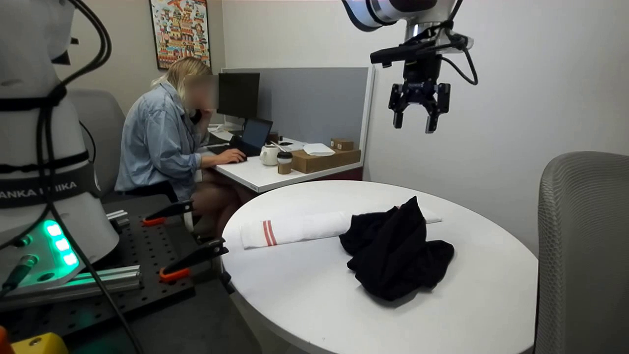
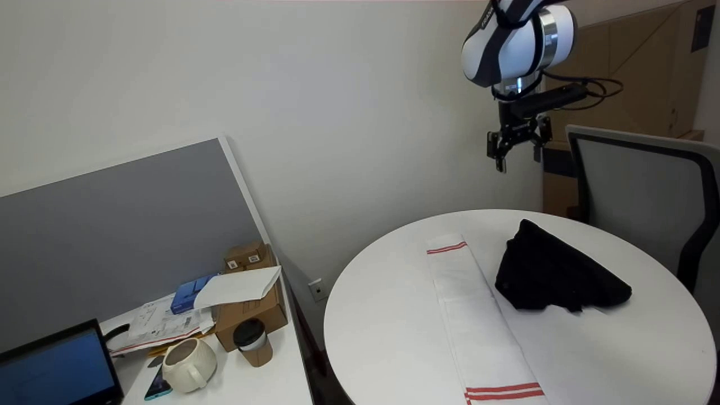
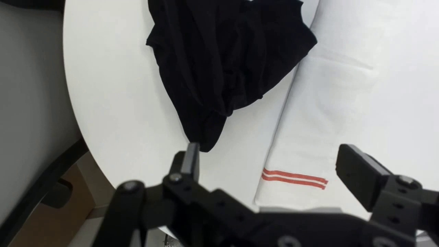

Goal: Remove the black t-shirt from the backrest of the chair and put it on the round table

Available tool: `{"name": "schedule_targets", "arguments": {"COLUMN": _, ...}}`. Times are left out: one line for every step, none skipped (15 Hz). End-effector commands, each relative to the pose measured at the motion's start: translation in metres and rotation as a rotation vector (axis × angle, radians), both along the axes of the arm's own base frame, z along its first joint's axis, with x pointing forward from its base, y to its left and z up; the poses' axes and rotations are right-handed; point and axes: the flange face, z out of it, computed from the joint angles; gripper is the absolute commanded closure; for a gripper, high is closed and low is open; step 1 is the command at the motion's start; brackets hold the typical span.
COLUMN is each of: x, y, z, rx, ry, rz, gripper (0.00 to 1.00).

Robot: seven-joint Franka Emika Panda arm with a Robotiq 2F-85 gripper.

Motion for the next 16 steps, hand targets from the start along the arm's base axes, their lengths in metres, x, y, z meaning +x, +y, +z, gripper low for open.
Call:
{"name": "schedule_targets", "arguments": {"x": -0.033, "y": 0.043, "z": 0.024, "rx": 0.025, "ry": 0.010, "rz": 0.029, "gripper": 0.00}}
{"name": "schedule_targets", "arguments": {"x": -0.039, "y": 0.055, "z": 0.026, "rx": 0.022, "ry": 0.013, "rz": 0.046, "gripper": 0.00}}
{"name": "schedule_targets", "arguments": {"x": -0.047, "y": 0.070, "z": 0.028, "rx": 0.019, "ry": 0.020, "rz": 0.071, "gripper": 0.00}}
{"name": "schedule_targets", "arguments": {"x": -0.054, "y": 0.083, "z": 0.029, "rx": 0.017, "ry": 0.022, "rz": 0.090, "gripper": 0.00}}
{"name": "schedule_targets", "arguments": {"x": -0.062, "y": 0.096, "z": 0.030, "rx": 0.018, "ry": 0.031, "rz": 0.113, "gripper": 0.00}}
{"name": "schedule_targets", "arguments": {"x": -0.069, "y": 0.108, "z": 0.030, "rx": 0.019, "ry": 0.035, "rz": 0.133, "gripper": 0.00}}
{"name": "schedule_targets", "arguments": {"x": -0.075, "y": 0.120, "z": 0.029, "rx": 0.020, "ry": 0.038, "rz": 0.154, "gripper": 0.00}}
{"name": "schedule_targets", "arguments": {"x": -0.081, "y": 0.131, "z": 0.030, "rx": 0.022, "ry": 0.041, "rz": 0.171, "gripper": 0.00}}
{"name": "schedule_targets", "arguments": {"x": -0.087, "y": 0.141, "z": 0.032, "rx": 0.025, "ry": 0.043, "rz": 0.186, "gripper": 0.00}}
{"name": "schedule_targets", "arguments": {"x": -0.092, "y": 0.151, "z": 0.035, "rx": 0.027, "ry": 0.043, "rz": 0.207, "gripper": 0.00}}
{"name": "schedule_targets", "arguments": {"x": -0.072, "y": 0.138, "z": 0.026, "rx": 0.037, "ry": 0.053, "rz": 0.194, "gripper": 0.00}}
{"name": "schedule_targets", "arguments": {"x": -0.077, "y": 0.146, "z": 0.028, "rx": 0.038, "ry": 0.054, "rz": 0.207, "gripper": 0.00}}
{"name": "schedule_targets", "arguments": {"x": -0.081, "y": 0.150, "z": 0.030, "rx": 0.038, "ry": 0.053, "rz": 0.214, "gripper": 0.00}}
{"name": "schedule_targets", "arguments": {"x": -0.084, "y": 0.152, "z": 0.032, "rx": 0.038, "ry": 0.052, "rz": 0.217, "gripper": 0.00}}
{"name": "schedule_targets", "arguments": {"x": -0.086, "y": 0.151, "z": 0.032, "rx": 0.038, "ry": 0.052, "rz": 0.216, "gripper": 0.00}}
{"name": "schedule_targets", "arguments": {"x": -0.086, "y": 0.150, "z": 0.032, "rx": 0.038, "ry": 0.052, "rz": 0.214, "gripper": 0.00}}
